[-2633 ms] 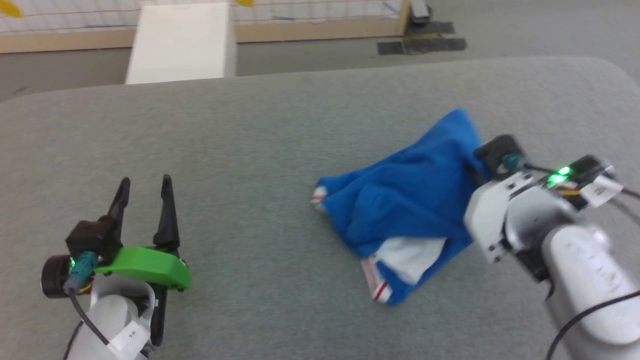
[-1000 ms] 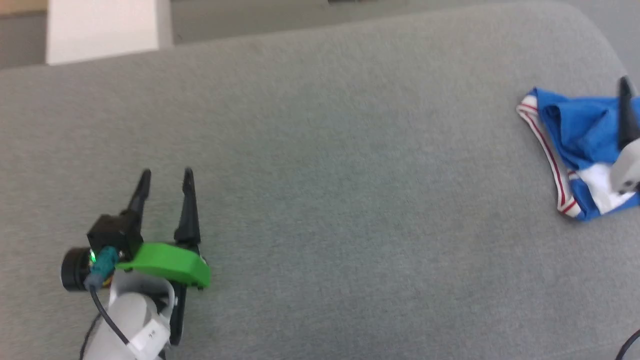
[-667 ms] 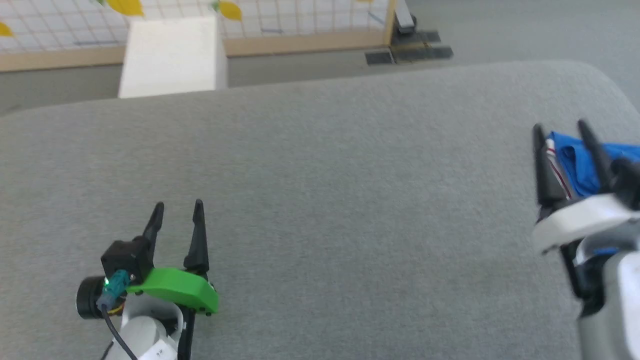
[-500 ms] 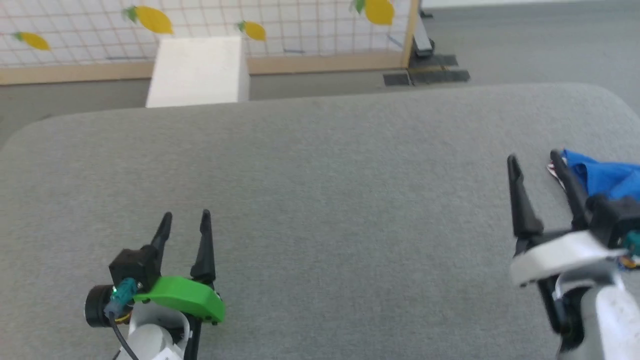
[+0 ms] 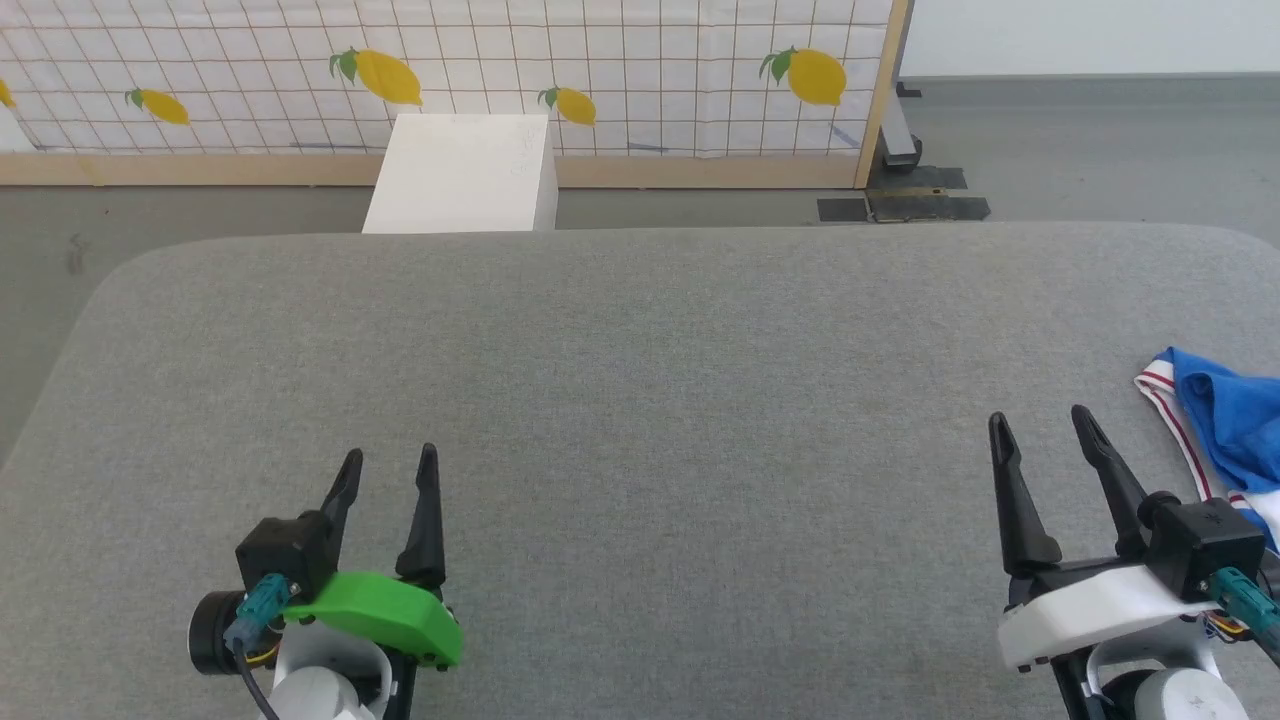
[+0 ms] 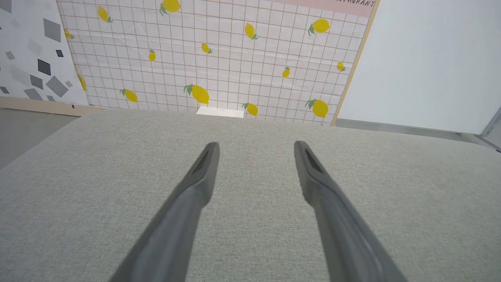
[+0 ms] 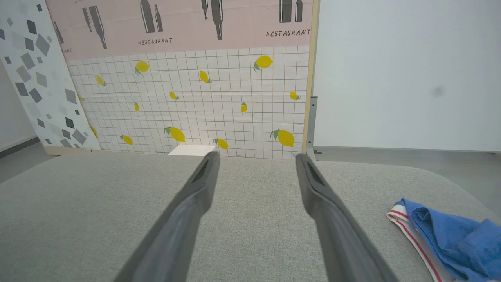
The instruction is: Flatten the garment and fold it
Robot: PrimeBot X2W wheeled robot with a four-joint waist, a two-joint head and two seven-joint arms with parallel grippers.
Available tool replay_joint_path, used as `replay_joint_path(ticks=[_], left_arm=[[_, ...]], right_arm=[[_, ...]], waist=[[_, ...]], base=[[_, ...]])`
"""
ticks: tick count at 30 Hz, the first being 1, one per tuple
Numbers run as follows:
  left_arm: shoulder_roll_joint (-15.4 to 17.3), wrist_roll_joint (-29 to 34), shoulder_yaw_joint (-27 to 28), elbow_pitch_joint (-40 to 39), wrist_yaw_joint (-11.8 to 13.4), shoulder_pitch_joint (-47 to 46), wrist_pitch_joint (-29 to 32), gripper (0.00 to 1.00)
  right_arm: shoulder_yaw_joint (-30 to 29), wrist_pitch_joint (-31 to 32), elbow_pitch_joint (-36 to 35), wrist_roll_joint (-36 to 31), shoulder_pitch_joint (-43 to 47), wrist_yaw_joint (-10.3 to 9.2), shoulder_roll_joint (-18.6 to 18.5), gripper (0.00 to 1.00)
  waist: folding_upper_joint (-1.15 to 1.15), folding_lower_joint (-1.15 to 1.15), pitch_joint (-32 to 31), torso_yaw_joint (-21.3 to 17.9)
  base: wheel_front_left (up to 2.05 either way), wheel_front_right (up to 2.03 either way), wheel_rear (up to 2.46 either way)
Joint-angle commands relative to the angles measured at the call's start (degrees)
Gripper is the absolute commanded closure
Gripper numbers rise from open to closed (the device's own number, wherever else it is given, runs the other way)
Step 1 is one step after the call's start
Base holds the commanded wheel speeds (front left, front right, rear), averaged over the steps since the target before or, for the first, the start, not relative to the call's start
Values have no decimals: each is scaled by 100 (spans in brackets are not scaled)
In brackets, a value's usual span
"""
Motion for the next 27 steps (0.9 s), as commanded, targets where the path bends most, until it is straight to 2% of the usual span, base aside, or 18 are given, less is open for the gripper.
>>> replay_joint_path(ticks=[1, 8, 9, 27], left_arm=[[-48, 23, 21, 19, -45, 65, -51, 0], [-89, 54, 71, 80, -119, 68, -51, 0], [-76, 29, 56, 69, -93, 8, -6, 100], [-119, 157, 110, -30, -97, 46, 104, 100]], right_arm=[[-14, -51, 37, 43, 63, -9, 13, 0], [-21, -65, 156, 98, 53, -9, 15, 0], [-10, -27, 152, 69, 2, 0, 1, 100], [16, 22, 144, 29, 0, 0, 1, 100]], waist=[[0, 0, 4, 3], [0, 0, -5, -7], [0, 0, -5, -7], [0, 0, -6, 16]], base=[[0, 0, 0], [0, 0, 0], [0, 0, 0], [0, 0, 0]])
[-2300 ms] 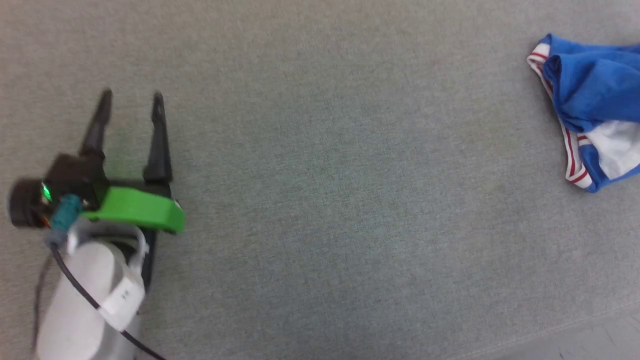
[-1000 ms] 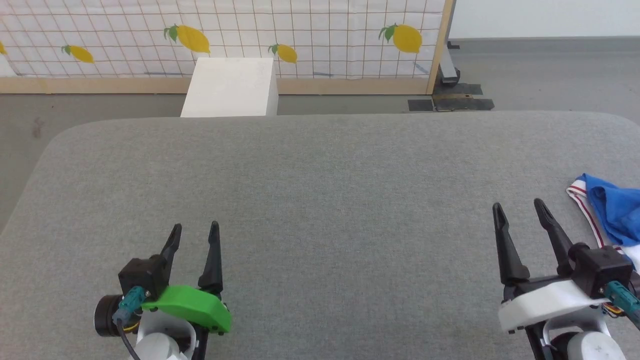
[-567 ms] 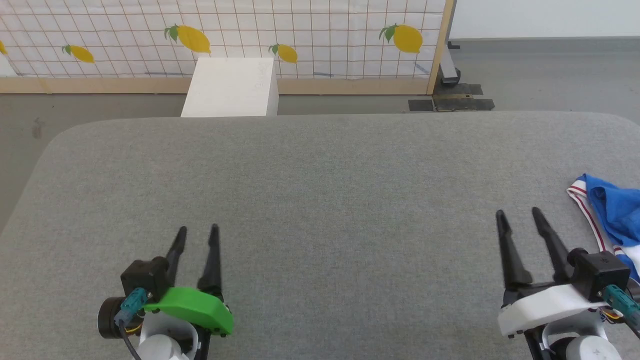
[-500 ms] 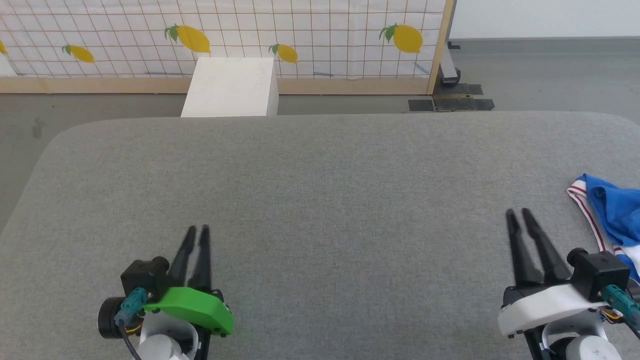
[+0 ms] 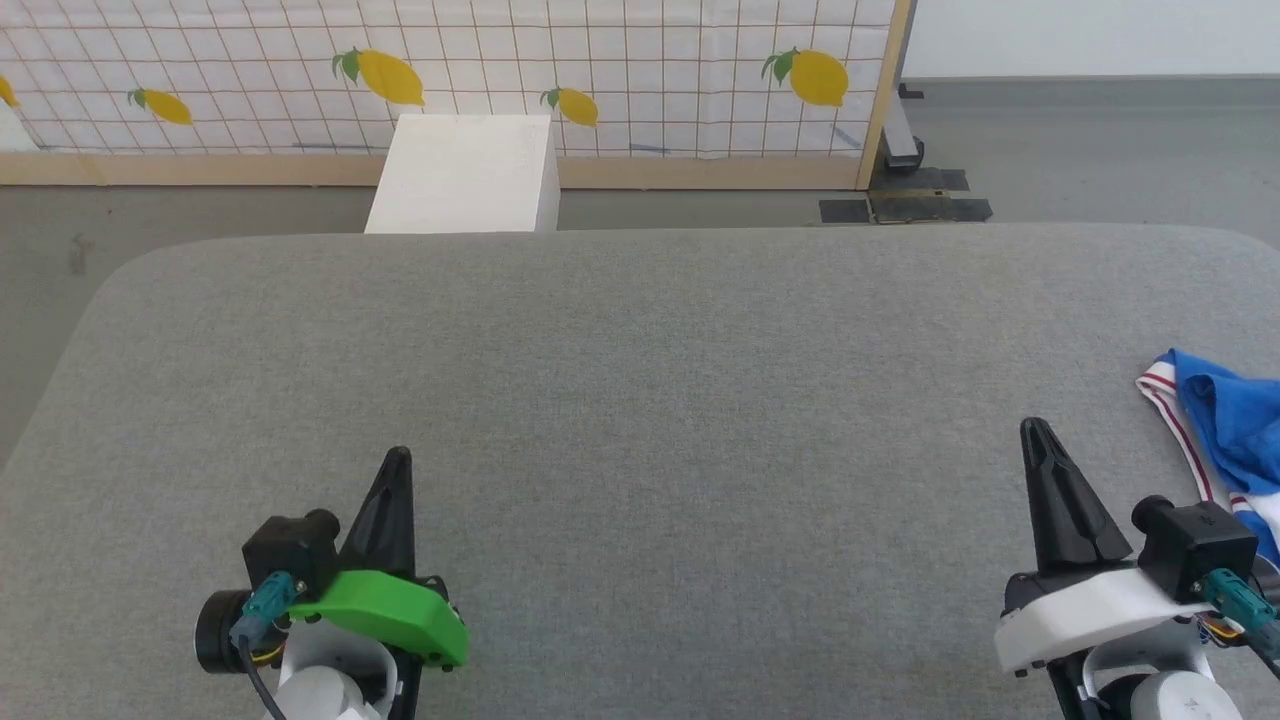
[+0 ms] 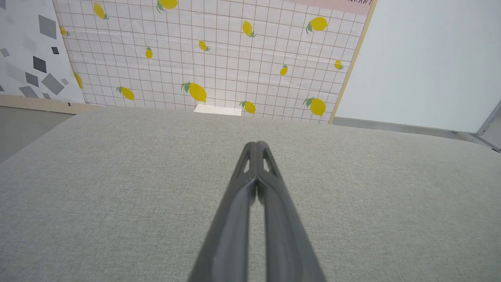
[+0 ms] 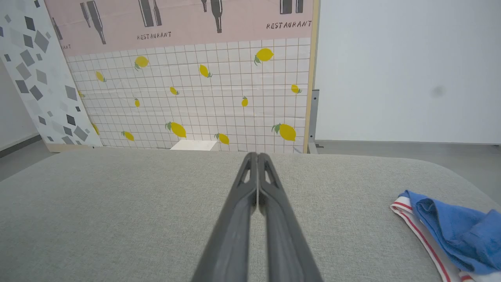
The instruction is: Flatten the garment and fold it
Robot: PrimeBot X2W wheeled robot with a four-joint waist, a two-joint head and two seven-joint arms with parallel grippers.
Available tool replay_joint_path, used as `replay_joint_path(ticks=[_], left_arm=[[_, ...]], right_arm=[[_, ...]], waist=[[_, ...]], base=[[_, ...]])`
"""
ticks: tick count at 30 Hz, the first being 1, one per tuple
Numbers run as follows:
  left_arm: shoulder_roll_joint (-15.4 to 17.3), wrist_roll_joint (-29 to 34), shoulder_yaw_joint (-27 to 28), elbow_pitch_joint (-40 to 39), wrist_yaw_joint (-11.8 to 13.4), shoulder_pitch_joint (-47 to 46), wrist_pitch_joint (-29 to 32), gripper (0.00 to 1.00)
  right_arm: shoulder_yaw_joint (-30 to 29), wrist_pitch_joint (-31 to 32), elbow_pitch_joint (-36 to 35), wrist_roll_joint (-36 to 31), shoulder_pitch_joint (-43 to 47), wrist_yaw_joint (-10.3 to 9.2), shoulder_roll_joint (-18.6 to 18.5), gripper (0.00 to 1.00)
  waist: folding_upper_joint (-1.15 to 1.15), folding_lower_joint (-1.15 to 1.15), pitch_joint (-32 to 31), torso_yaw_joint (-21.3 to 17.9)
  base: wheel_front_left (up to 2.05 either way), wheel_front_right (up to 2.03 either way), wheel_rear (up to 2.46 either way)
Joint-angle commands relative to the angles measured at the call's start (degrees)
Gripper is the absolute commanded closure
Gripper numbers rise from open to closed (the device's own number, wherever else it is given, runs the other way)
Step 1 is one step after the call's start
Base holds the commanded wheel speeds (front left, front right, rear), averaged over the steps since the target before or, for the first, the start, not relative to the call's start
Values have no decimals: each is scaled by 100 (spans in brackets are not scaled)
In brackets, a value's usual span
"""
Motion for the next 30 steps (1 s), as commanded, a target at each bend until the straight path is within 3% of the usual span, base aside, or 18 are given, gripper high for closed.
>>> replay_joint_path(ticks=[1, 30], left_arm=[[-28, 83, 46, -44, -11, 45, 35, 100], [-180, 542, 273, -387, -47, 187, 361, 100]], right_arm=[[10, 28, -8, -34, 0, -1, 1, 100], [67, 193, -32, -179, -3, -3, 5, 100]], waist=[[0, 0, 0, 5], [0, 0, 0, 86]], base=[[0, 0, 0], [0, 0, 0]])
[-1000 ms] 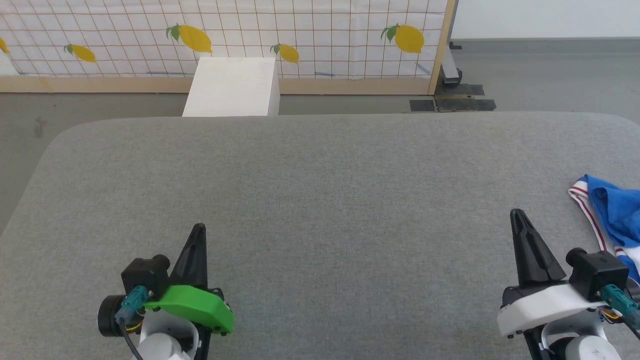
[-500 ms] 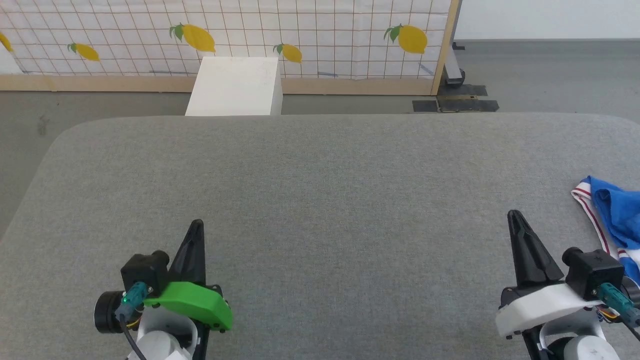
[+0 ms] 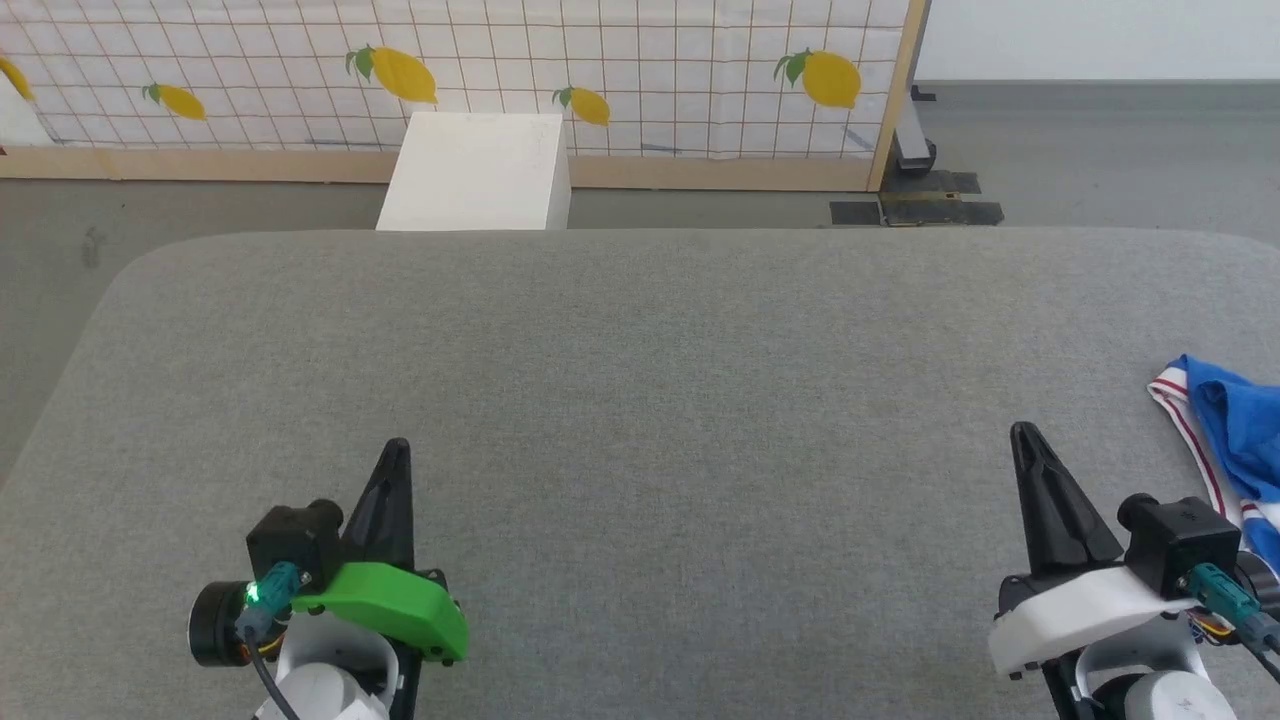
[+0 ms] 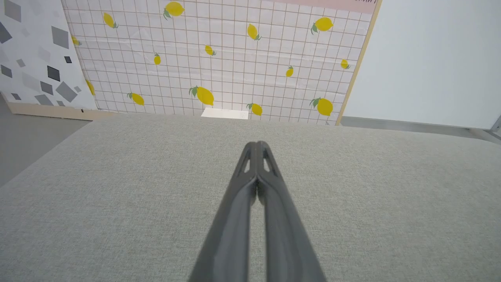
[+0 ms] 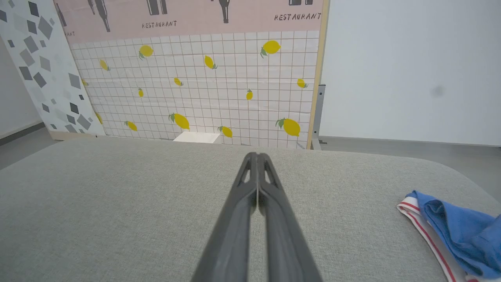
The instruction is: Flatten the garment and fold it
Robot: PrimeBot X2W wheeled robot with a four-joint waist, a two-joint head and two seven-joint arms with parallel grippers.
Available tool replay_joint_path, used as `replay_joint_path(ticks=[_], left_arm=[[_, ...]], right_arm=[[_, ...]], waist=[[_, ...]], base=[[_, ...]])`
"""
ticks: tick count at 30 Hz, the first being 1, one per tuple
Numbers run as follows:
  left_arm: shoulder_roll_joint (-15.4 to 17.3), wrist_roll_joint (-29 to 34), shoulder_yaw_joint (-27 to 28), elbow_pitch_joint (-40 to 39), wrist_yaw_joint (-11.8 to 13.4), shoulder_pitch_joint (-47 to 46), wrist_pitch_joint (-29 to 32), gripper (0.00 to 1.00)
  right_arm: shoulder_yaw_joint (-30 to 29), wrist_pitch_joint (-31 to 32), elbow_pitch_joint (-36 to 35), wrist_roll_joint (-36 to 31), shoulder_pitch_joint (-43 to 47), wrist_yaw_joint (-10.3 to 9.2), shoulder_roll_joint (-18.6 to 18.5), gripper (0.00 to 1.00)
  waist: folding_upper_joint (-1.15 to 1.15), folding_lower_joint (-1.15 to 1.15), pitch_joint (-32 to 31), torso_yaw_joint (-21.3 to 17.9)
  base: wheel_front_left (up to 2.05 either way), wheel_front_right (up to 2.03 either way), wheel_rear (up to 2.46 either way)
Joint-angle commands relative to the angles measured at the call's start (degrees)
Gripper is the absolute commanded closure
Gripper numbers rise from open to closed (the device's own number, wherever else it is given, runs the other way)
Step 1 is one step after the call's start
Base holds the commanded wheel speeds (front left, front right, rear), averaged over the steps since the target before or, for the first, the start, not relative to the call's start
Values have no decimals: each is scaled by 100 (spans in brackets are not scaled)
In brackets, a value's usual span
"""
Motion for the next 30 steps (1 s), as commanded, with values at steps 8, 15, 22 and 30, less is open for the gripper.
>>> replay_joint_path(ticks=[8, 15, 22, 30], left_arm=[[-66, 218, 99, -124, -49, 147, 106, 100], [-104, 330, 155, -208, -58, 182, 187, 100], [-141, 443, 211, -293, -67, 217, 267, 100], [-184, 570, 273, -387, -76, 256, 357, 100]], right_arm=[[32, 66, -27, -84, -4, -4, 6, 100], [45, 106, -33, -119, -5, -4, 7, 100], [59, 147, -39, -155, -6, -5, 8, 100], [75, 192, -45, -195, -7, -5, 9, 100]], waist=[[0, 0, 0, 23], [0, 0, 0, 43], [0, 0, 0, 63], [0, 0, 0, 85]], base=[[0, 0, 0], [0, 0, 0], [0, 0, 0], [0, 0, 0]])
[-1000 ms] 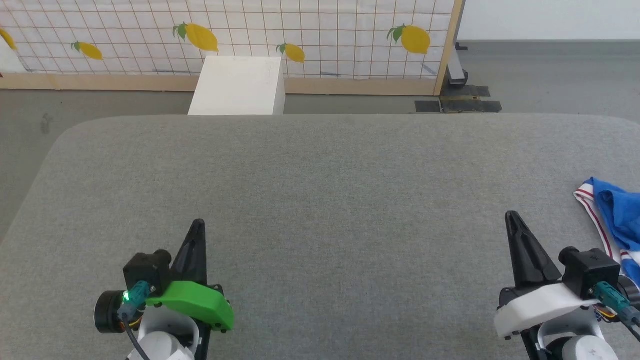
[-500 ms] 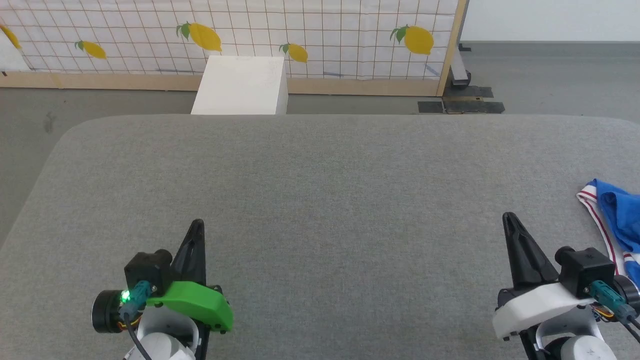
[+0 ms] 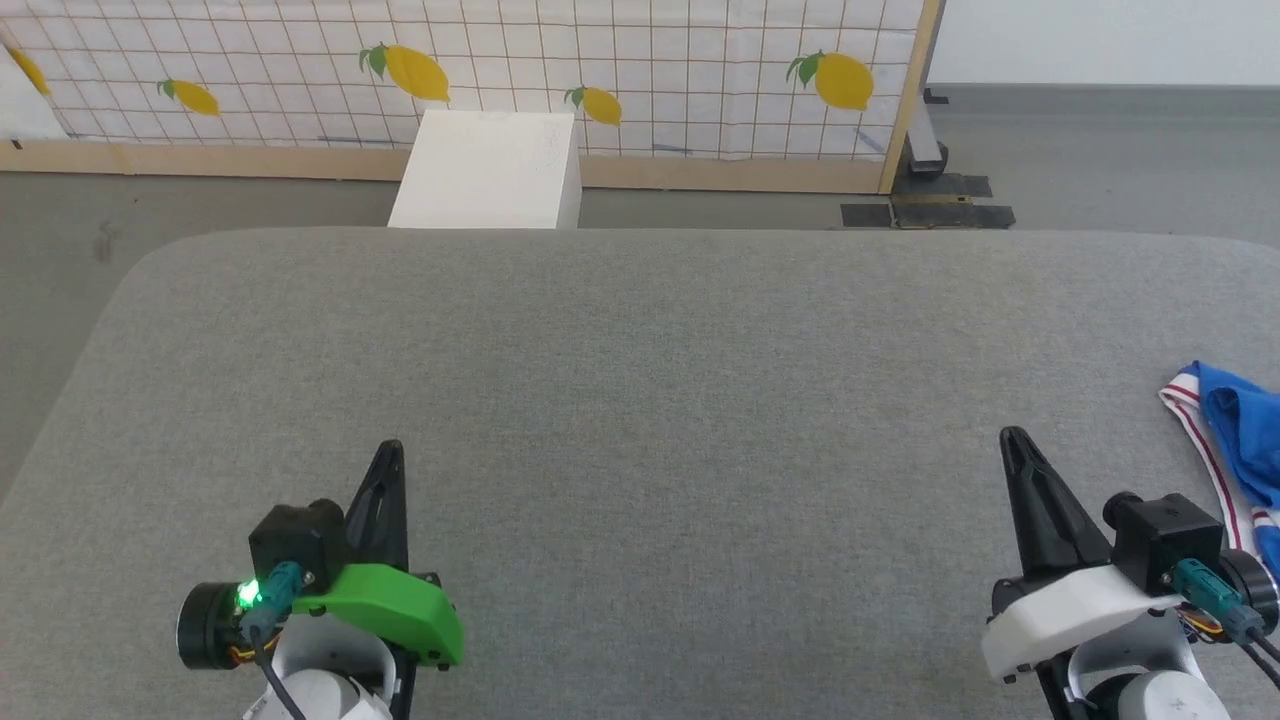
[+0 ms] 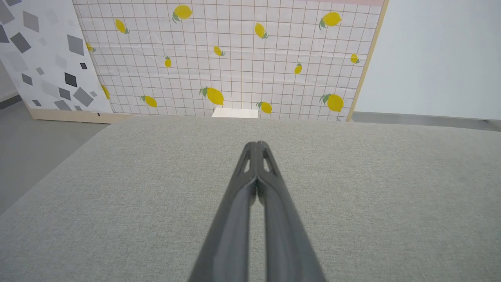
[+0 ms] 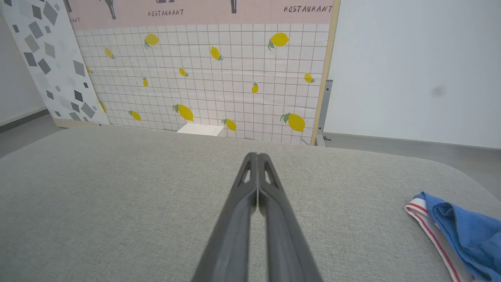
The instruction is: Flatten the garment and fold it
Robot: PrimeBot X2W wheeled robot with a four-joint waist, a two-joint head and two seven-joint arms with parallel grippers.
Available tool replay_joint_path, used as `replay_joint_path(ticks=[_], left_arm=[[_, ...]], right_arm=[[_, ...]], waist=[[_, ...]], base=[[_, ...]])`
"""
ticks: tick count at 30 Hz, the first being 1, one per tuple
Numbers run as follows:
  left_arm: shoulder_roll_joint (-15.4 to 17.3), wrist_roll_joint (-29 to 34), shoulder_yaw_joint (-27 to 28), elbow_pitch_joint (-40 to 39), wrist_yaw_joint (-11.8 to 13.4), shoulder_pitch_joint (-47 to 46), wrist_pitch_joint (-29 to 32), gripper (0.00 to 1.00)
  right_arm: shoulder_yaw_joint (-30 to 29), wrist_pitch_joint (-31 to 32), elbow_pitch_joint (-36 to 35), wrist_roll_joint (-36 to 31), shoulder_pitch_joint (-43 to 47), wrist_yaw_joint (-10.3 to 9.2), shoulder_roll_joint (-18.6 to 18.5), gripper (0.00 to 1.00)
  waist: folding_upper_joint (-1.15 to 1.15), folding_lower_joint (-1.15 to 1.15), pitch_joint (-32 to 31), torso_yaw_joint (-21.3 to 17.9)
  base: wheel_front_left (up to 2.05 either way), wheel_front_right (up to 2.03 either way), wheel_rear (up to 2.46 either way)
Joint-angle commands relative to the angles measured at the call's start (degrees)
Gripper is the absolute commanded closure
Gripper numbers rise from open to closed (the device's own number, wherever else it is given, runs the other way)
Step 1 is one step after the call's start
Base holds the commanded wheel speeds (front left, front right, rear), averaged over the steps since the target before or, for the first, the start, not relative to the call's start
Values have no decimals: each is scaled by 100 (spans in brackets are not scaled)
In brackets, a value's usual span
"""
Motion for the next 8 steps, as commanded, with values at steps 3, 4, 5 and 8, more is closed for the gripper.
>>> replay_joint_path(ticks=[3, 4, 5, 8], left_arm=[[-56, 110, 42, -73, -36, 111, 72, 100], [-62, 127, 51, -87, -37, 117, 85, 100], [-66, 141, 58, -97, -39, 121, 95, 100], [-83, 190, 82, -134, -42, 136, 130, 100]], right_arm=[[23, 35, -35, -67, -7, -5, 9, 100], [26, 41, -36, -72, -7, -6, 9, 100], [27, 46, -36, -77, -7, -6, 9, 100], [33, 64, -39, -92, -8, -6, 10, 100]], waist=[[0, 0, 0, 10], [0, 0, 0, 13], [0, 0, 0, 15], [0, 0, 0, 24]], base=[[0, 0, 0], [0, 0, 0], [0, 0, 0], [0, 0, 0]])
